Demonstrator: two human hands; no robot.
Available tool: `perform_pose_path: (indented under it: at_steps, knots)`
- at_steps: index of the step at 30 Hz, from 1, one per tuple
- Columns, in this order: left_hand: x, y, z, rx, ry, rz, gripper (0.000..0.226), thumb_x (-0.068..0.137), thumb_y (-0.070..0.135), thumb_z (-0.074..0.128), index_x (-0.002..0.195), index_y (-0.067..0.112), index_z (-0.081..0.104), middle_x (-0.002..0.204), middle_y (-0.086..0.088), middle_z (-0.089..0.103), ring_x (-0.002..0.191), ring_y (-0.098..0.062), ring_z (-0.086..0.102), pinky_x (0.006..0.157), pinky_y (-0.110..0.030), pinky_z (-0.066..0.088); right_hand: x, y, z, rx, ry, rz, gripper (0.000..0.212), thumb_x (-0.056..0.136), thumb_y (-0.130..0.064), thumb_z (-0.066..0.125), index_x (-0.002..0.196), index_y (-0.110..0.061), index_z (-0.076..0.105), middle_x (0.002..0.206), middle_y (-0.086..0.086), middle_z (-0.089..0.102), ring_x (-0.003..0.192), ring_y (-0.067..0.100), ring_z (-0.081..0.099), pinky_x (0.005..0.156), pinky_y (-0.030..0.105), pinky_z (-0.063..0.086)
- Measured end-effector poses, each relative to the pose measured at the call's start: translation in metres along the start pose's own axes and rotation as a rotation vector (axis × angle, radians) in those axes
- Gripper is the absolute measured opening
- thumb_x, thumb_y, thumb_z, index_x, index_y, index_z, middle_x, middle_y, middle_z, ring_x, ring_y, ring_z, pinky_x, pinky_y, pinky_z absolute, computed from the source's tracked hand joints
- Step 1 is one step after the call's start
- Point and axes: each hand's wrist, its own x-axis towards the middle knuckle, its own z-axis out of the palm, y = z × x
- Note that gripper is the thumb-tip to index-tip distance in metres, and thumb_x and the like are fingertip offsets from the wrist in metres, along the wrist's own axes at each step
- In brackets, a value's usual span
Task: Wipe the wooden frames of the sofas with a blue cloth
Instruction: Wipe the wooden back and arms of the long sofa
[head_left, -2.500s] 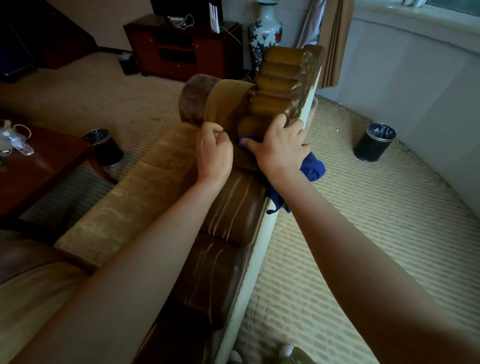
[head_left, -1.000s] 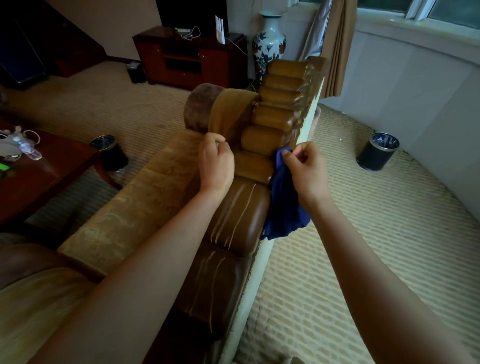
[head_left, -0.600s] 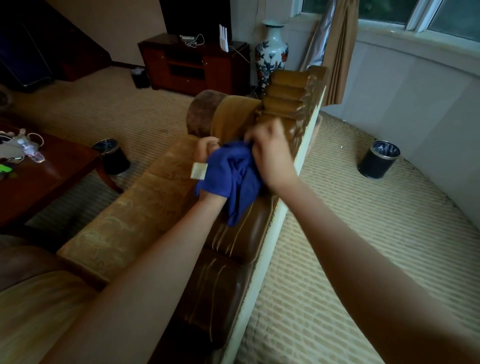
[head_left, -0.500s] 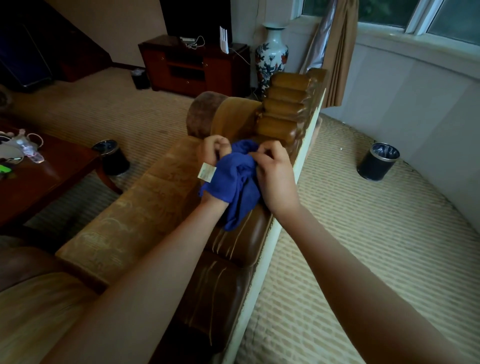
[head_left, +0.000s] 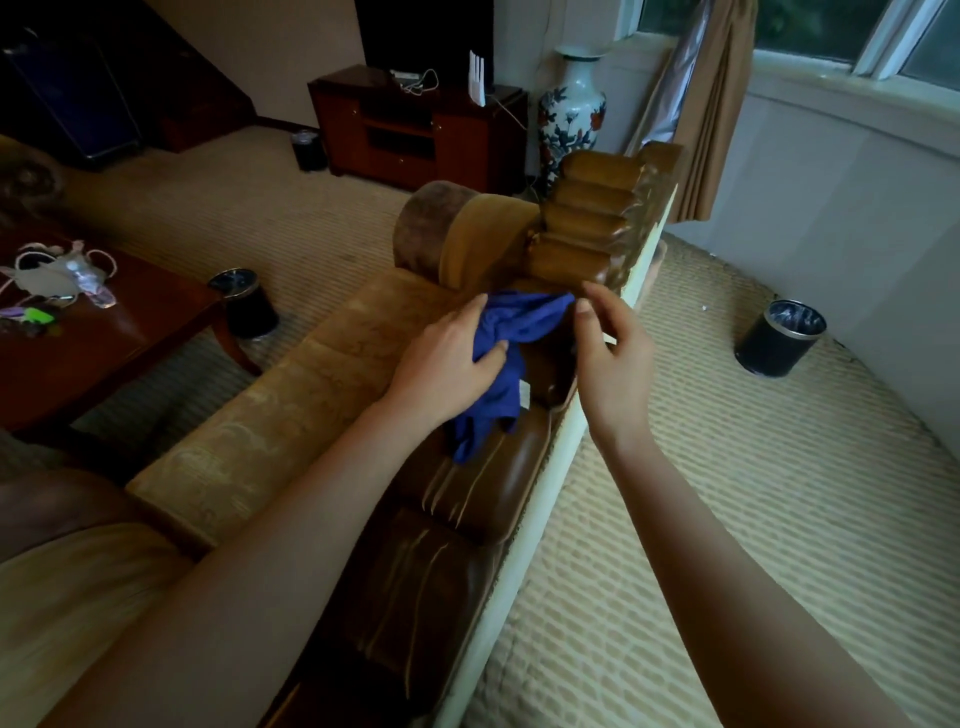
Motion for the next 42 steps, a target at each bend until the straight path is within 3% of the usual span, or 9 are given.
perform_pose_path:
  at_steps: [3, 11, 16, 19, 25, 28, 32, 36, 42]
  knots:
    - [0.025, 0.0, -0.003, -0.159, 0.016, -0.158, 0.022, 0.095, 0.027, 0.049, 0.099, 0.009, 0.062, 0.094, -0.01, 0.066, 0.093, -0.027, 0.063, 0.079, -0.035, 0.048, 0.013, -0.005, 0.006, 0.026, 0.035, -0.027, 0.028, 0.097, -0.026, 0.048, 0.121, -0.022, 0.062, 0.118, -0.006, 0.061, 0.109, 0.002, 0.055, 0.098, 0.033, 0.047]
    - [0.081, -0.01, -0.001, -0.47, -0.235, -0.365, 0.025, 0.1, 0.023, 0.043, 0.079, 0.02, 0.057, 0.065, 0.007, 0.059, 0.067, -0.01, 0.053, 0.061, -0.021, 0.04, 0.075, -0.009, 0.037, -0.375, 0.008, -0.339, 0.036, 0.09, -0.006, 0.042, 0.118, -0.011, 0.063, 0.113, 0.006, 0.06, 0.111, 0.021, 0.05, 0.1, 0.022, 0.031]
    - [0.13, -0.025, 0.028, -0.539, -0.282, -0.417, 0.036, 0.1, 0.02, 0.043, 0.134, 0.01, 0.043, 0.121, -0.009, 0.056, 0.115, -0.026, 0.052, 0.1, -0.037, 0.041, 0.089, 0.0, 0.044, -0.427, 0.08, -0.366, 0.036, 0.087, 0.0, 0.043, 0.118, -0.004, 0.061, 0.12, 0.01, 0.059, 0.117, 0.023, 0.049, 0.103, 0.022, 0.028]
    - [0.145, -0.012, 0.035, -0.683, -0.229, -0.402, 0.039, 0.105, 0.025, 0.028, 0.138, 0.01, 0.039, 0.117, -0.012, 0.056, 0.106, -0.025, 0.055, 0.09, -0.035, 0.047, 0.093, 0.006, 0.047, -0.5, 0.109, -0.398, 0.032, 0.086, 0.0, 0.045, 0.112, -0.001, 0.065, 0.119, 0.011, 0.06, 0.114, 0.025, 0.05, 0.101, 0.026, 0.034]
    - [0.139, -0.022, 0.04, -0.691, -0.239, -0.318, 0.035, 0.098, 0.0, 0.038, 0.132, 0.0, 0.048, 0.122, -0.023, 0.057, 0.12, -0.034, 0.05, 0.105, -0.042, 0.038, 0.094, 0.006, 0.046, -0.533, 0.103, -0.364, 0.028, 0.087, -0.003, 0.046, 0.105, -0.001, 0.068, 0.121, 0.009, 0.058, 0.117, 0.023, 0.048, 0.101, 0.021, 0.03]
    - [0.117, -0.032, 0.031, -0.702, -0.237, -0.361, 0.033, 0.1, 0.002, 0.036, 0.129, 0.0, 0.051, 0.099, -0.008, 0.062, 0.11, -0.029, 0.055, 0.089, -0.03, 0.047, 0.093, 0.003, 0.046, -0.557, 0.087, -0.353, 0.027, 0.087, -0.005, 0.046, 0.101, -0.001, 0.069, 0.123, 0.009, 0.057, 0.118, 0.024, 0.047, 0.103, 0.026, 0.032]
    - [0.066, -0.029, 0.01, -0.723, -0.228, -0.407, 0.036, 0.102, 0.011, 0.034, 0.136, 0.004, 0.043, 0.115, -0.01, 0.054, 0.113, -0.023, 0.052, 0.093, -0.03, 0.043, 0.09, 0.001, 0.046, -0.594, 0.064, -0.337, 0.026, 0.088, -0.007, 0.046, 0.099, -0.001, 0.069, 0.125, 0.008, 0.056, 0.12, 0.024, 0.045, 0.105, 0.03, 0.034]
    - [0.022, -0.031, -0.001, -0.683, -0.157, -0.384, 0.038, 0.098, 0.001, 0.038, 0.137, 0.001, 0.042, 0.114, -0.012, 0.057, 0.081, -0.012, 0.056, 0.059, -0.005, 0.043, 0.08, -0.007, 0.045, -0.613, 0.012, -0.295, 0.027, 0.091, -0.008, 0.045, 0.104, -0.002, 0.068, 0.128, 0.009, 0.054, 0.124, 0.024, 0.044, 0.106, 0.03, 0.031]
    - [-0.04, -0.044, -0.018, -0.727, -0.171, -0.392, 0.028, 0.097, 0.008, 0.045, 0.115, 0.029, 0.053, 0.086, 0.011, 0.059, 0.081, -0.002, 0.057, 0.065, -0.01, 0.044, -0.009, -0.011, 0.042, -0.42, -0.059, -0.327, 0.031, 0.084, 0.003, 0.046, 0.105, -0.004, 0.067, 0.122, 0.009, 0.057, 0.122, 0.021, 0.047, 0.108, 0.029, 0.033]
